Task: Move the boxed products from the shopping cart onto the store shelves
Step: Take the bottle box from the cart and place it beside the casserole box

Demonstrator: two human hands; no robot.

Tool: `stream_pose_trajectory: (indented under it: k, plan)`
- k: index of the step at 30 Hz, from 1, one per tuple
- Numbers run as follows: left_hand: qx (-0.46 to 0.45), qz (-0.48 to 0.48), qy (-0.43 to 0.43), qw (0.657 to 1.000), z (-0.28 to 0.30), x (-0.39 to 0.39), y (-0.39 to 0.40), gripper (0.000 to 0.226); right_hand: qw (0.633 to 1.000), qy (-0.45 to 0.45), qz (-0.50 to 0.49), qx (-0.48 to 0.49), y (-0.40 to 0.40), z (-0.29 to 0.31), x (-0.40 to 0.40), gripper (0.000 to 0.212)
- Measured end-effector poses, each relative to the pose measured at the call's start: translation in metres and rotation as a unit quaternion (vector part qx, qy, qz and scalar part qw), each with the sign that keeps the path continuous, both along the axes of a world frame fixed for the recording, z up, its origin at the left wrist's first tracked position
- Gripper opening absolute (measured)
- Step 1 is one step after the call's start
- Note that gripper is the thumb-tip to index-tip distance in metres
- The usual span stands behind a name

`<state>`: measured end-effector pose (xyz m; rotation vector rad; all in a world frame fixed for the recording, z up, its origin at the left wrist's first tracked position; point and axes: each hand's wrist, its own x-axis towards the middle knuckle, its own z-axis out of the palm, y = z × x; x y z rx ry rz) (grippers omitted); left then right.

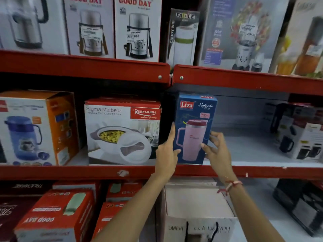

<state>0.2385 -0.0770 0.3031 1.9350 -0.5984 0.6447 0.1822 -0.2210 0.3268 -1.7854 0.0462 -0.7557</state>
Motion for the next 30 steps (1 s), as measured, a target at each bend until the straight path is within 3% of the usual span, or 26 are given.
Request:
stream_pose_trajectory:
  k: [9,11,13,15,16,18,21,24,27,30]
  plan:
    - [0.033,-0.031,0.046,0.998,-0.036,0.027,-0.005,0.095,0.999,0.034,-0.019,-0.015,-0.018,-0.034,0.026,0.038]
    - [0.049,-0.051,0.061,0.996,-0.036,0.023,0.003,0.087,0.996,0.029,-0.07,-0.047,-0.011,-0.036,0.027,0.046]
    - [0.053,-0.043,-0.012,0.998,-0.028,0.011,0.024,0.067,0.983,-0.025,-0.159,-0.088,0.005,-0.036,0.024,0.048]
    - [0.037,0.009,-0.141,0.989,-0.017,0.0,0.055,0.047,0.972,-0.098,-0.179,-0.112,0.029,-0.033,0.018,0.043]
    - [0.024,0.043,-0.189,0.981,-0.014,-0.003,0.073,0.044,0.976,-0.11,-0.142,-0.123,0.043,-0.031,0.016,0.042]
    - [-0.022,0.137,-0.204,0.969,-0.009,-0.005,0.112,0.048,0.99,-0.072,-0.001,-0.125,0.072,-0.03,0.014,0.053]
    - [-0.087,0.241,-0.079,0.963,-0.009,-0.004,0.163,0.074,0.982,0.01,0.162,-0.094,0.107,-0.031,0.017,0.09]
    - [-0.091,0.1,0.117,0.984,-0.008,-0.009,0.19,0.079,0.971,0.071,0.19,-0.125,0.124,-0.036,0.019,0.104]
    - [0.002,0.078,0.169,0.982,-0.013,-0.011,0.209,0.067,0.972,0.08,0.156,-0.16,0.129,-0.04,0.017,0.107]
    - [0.023,0.07,0.196,0.978,-0.011,-0.015,0.219,0.062,0.97,0.087,0.139,-0.18,0.13,-0.04,0.016,0.107]
